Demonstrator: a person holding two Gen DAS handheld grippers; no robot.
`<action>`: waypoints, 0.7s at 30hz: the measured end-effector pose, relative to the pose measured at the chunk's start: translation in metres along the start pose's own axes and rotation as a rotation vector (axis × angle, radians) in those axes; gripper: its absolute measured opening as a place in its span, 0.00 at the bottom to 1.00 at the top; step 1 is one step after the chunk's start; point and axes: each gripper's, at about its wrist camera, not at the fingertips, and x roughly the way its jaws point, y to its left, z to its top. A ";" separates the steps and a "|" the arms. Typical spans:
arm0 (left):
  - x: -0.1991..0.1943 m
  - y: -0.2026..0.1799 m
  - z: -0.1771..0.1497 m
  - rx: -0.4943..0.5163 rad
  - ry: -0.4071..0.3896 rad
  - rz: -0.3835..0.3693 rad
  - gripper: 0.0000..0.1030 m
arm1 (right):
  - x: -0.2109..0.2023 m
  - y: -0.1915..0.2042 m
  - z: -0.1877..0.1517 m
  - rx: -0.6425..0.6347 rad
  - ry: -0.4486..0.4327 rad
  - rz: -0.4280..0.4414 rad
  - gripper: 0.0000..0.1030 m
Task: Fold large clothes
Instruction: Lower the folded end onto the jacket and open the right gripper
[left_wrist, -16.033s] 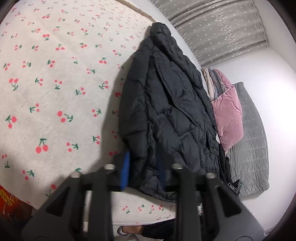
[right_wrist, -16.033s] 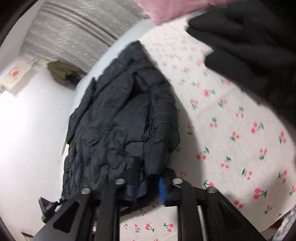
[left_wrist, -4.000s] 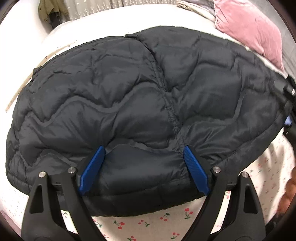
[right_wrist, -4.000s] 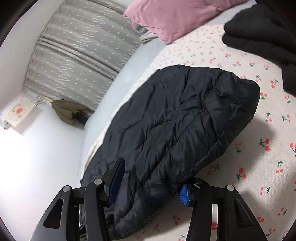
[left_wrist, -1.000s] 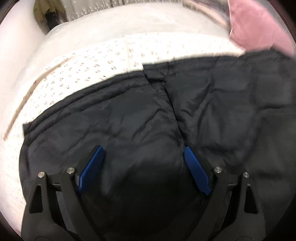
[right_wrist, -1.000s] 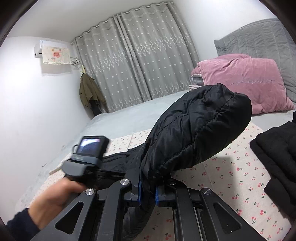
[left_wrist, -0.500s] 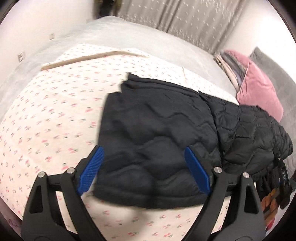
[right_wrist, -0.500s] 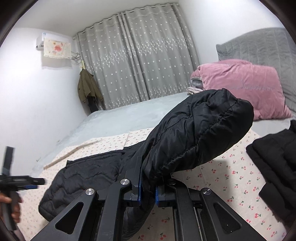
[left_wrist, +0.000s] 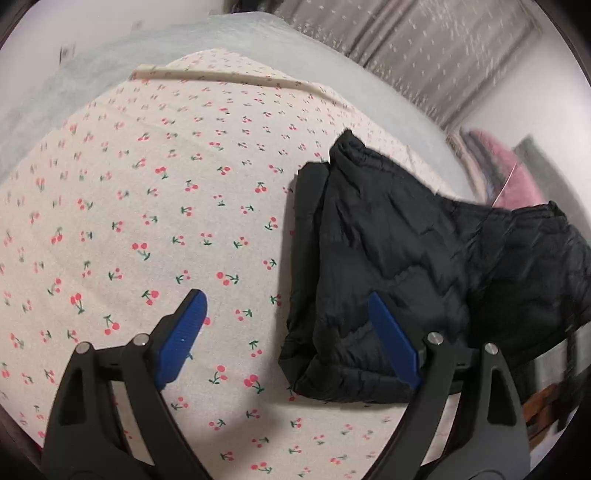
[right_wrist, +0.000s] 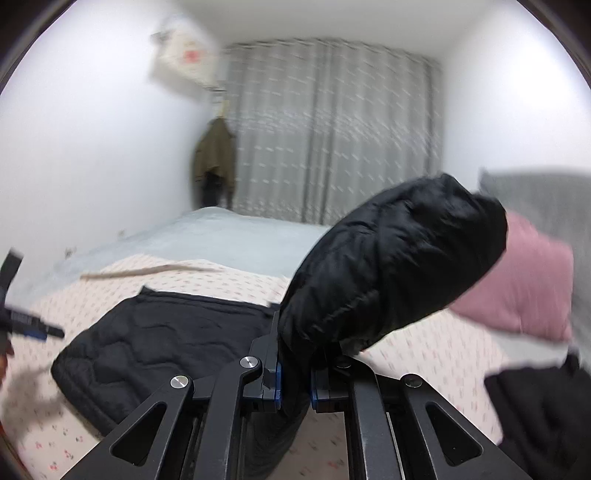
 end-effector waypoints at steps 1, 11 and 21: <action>-0.004 0.010 0.002 -0.034 -0.002 -0.020 0.87 | 0.001 0.016 0.003 -0.044 -0.001 0.009 0.09; -0.014 0.069 0.004 -0.207 0.000 -0.009 0.87 | 0.066 0.220 -0.068 -0.535 0.257 0.237 0.26; -0.021 0.040 0.010 -0.160 -0.058 -0.101 0.87 | 0.053 0.181 -0.039 -0.350 0.363 0.508 0.59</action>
